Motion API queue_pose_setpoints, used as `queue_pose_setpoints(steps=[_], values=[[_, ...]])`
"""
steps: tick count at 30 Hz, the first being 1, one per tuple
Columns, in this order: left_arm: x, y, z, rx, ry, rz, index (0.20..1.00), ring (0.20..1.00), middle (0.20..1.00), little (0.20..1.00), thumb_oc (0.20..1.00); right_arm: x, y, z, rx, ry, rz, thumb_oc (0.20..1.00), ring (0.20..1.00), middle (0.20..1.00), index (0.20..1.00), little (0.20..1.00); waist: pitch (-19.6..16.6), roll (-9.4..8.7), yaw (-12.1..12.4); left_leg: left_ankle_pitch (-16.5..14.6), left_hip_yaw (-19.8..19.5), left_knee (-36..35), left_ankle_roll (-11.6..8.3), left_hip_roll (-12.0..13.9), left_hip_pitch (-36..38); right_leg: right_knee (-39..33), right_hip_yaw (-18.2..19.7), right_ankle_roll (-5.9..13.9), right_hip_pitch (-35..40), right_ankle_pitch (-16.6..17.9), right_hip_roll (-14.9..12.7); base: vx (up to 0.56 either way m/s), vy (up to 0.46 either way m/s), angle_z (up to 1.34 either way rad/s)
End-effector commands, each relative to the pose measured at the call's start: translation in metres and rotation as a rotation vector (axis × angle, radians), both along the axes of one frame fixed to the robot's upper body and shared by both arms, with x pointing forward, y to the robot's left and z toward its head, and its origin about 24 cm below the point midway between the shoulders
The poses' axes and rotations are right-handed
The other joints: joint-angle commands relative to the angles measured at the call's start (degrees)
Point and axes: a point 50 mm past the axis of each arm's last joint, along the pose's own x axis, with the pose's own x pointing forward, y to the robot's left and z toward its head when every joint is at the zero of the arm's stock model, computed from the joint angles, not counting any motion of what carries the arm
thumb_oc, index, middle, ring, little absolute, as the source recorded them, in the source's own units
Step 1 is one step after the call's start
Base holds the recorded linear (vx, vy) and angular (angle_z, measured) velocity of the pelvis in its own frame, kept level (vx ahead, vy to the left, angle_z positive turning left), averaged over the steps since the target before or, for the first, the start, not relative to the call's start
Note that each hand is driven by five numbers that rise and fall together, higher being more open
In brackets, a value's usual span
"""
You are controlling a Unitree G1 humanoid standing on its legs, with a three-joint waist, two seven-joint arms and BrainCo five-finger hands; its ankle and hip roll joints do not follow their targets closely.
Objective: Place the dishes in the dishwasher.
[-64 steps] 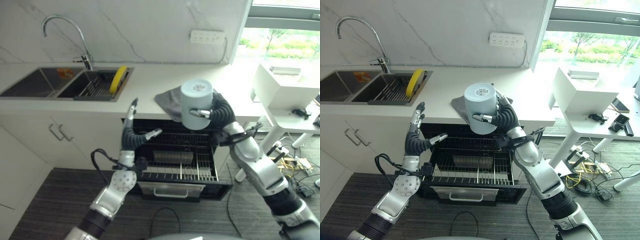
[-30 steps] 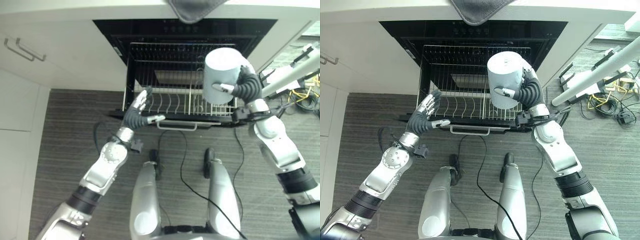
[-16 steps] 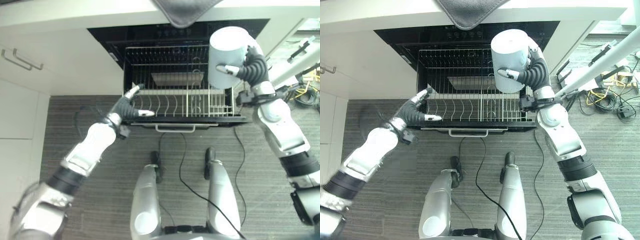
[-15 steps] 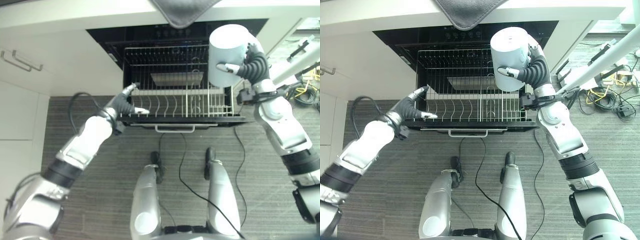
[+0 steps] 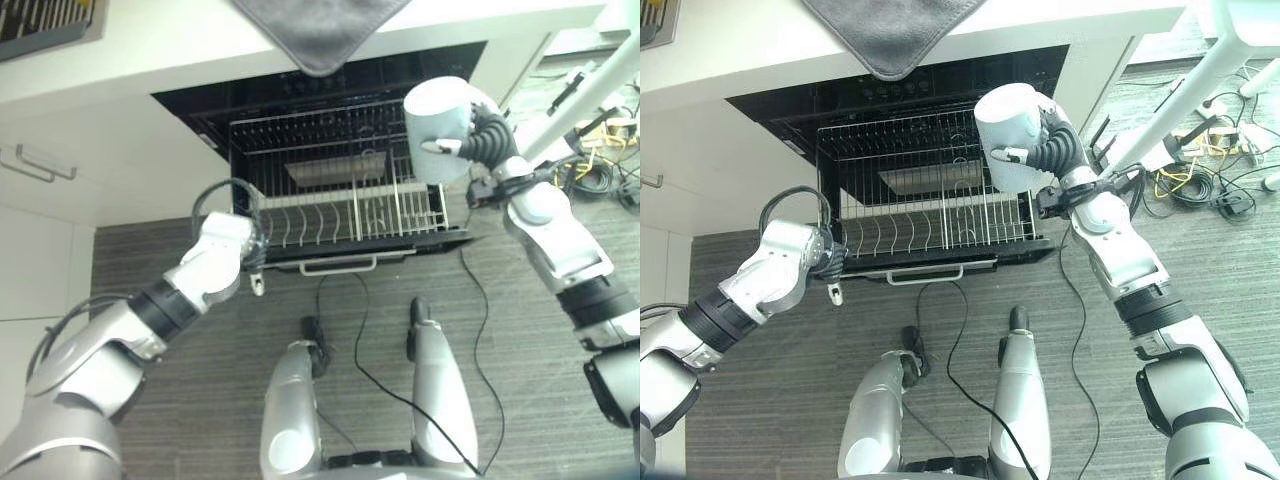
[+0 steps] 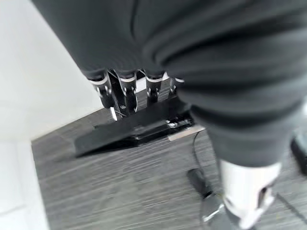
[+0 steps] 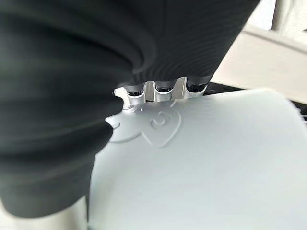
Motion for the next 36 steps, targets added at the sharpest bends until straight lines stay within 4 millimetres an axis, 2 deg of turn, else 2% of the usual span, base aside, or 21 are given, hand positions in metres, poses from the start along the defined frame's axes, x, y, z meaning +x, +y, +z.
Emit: queue_pose_setpoints(steps=[1, 5, 9, 12, 14, 19, 22, 24, 29, 36], values=[[-0.027, 0.003, -0.024, 0.112, 0.272, -0.005, 1.000, 1.000, 1.000, 1.000, 1.000, 0.000, 0.018, 0.036, 0.012, -0.134, 0.073, 0.200, 0.200, 0.200, 0.200, 0.200, -3.2, -1.22, 1.4, -3.2, -5.0, 2.4, -0.12, 0.0, -1.4, -4.1, -2.4, 0.63, 3.8, -1.3, -0.3, -0.04, -0.025, -0.01], [-0.036, -0.004, -0.035, 0.120, 0.372, -0.070, 1.000, 1.000, 1.000, 1.000, 1.000, 0.009, 0.010, 0.033, -0.001, -0.083, 0.042, 0.200, 0.200, 0.200, 0.200, 0.200, -2.6, -1.02, 1.9, -3.2, -5.2, 2.2, -0.25, -0.1, -1.7, -3.9, -2.6, 0.75, 3.3, -1.4, -0.4, -0.01, -0.005, 0.00], [-0.045, -0.005, -0.059, 0.079, 0.506, -0.116, 1.000, 1.000, 1.000, 1.000, 1.000, 0.019, 0.001, 0.031, -0.007, -0.026, 0.020, 0.200, 0.200, 0.200, 0.200, 0.200, -2.3, -0.57, 2.5, -3.3, -5.4, 2.0, -0.49, -0.3, -1.9, -3.9, -2.7, 0.86, 3.1, -1.6, -0.6, 0.00, 0.000, 0.00], [-0.057, -0.006, -0.095, 0.012, 0.579, -0.162, 1.000, 1.000, 1.000, 1.000, 1.000, 0.031, -0.008, 0.030, -0.005, 0.055, -0.008, 0.200, 0.200, 0.200, 0.200, 0.200, -2.1, 0.17, 3.3, -3.2, -6.1, 1.5, -0.71, -0.8, -2.2, -4.1, -2.9, 0.78, 2.8, -1.9, -0.7, 0.00, 0.000, 0.00], [-0.058, -0.007, -0.105, -0.032, 0.561, -0.173, 1.000, 1.000, 1.000, 1.000, 1.000, 0.035, -0.012, 0.027, -0.003, 0.087, -0.032, 0.200, 0.200, 0.200, 0.200, 0.200, -2.0, 0.45, 3.7, -3.2, -6.5, 1.5, -0.61, -1.0, -2.7, -3.9, -2.8, 0.72, 2.3, -1.9, -0.8, 0.02, -0.006, 0.09], [-0.057, -0.001, -0.113, -0.048, 0.512, -0.195, 1.000, 1.000, 1.000, 1.000, 1.000, 0.045, -0.024, 0.023, 0.039, 0.169, -0.097, 0.200, 0.200, 0.200, 0.200, 0.200, -1.7, 1.33, 4.9, -3.0, -7.6, 1.5, -0.44, -1.5, -4.0, -3.4, -3.0, 0.38, 0.9, -2.0, -0.8, 0.01, -0.013, 0.09], [-0.058, 0.000, -0.118, -0.065, 0.509, -0.210, 1.000, 1.000, 1.000, 1.000, 1.000, 0.049, -0.033, 0.012, 0.053, 0.226, -0.141, 0.200, 0.200, 0.200, 0.200, 0.200, -1.4, 1.93, 5.4, -2.8, -8.0, 1.5, -0.25, -1.9, -4.6, -2.9, -3.1, 0.16, 0.0, -2.1, -0.9, 0.01, -0.008, 0.08], [-0.060, -0.002, -0.120, -0.073, 0.501, -0.225, 1.000, 1.000, 1.000, 1.000, 1.000, 0.051, -0.036, 0.006, 0.060, 0.266, -0.167, 0.200, 0.200, 0.200, 0.200, 0.200, -1.2, 2.57, 5.8, -3.2, -8.1, 1.8, -0.12, -2.1, -5.0, -2.3, -3.1, 0.05, -0.7, -2.5, -1.1, 0.01, 0.006, 0.10], [-0.060, -0.008, -0.125, -0.083, 0.479, -0.258, 1.000, 1.000, 1.000, 1.000, 1.000, 0.059, -0.038, 0.007, 0.057, 0.309, -0.236, 0.200, 0.200, 0.200, 0.200, 0.200, -1.2, 4.27, 6.6, -2.5, -8.5, 2.3, 0.27, -2.7, -8.1, -0.9, -2.6, -0.49, -4.4, -2.2, -1.4, 0.00, 0.026, 0.09], [-0.063, -0.016, -0.144, -0.092, 0.453, -0.277, 1.000, 1.000, 1.000, 1.000, 1.000, 0.063, -0.050, 0.000, 0.077, 0.378, -0.345, 0.200, 0.200, 0.200, 0.200, 0.200, -1.2, 5.84, 7.1, -2.1, -8.6, 2.5, 0.71, -3.4, -12.0, 0.9, -2.0, -1.00, -9.3, -2.5, -1.2, 0.00, 0.003, 0.01]])
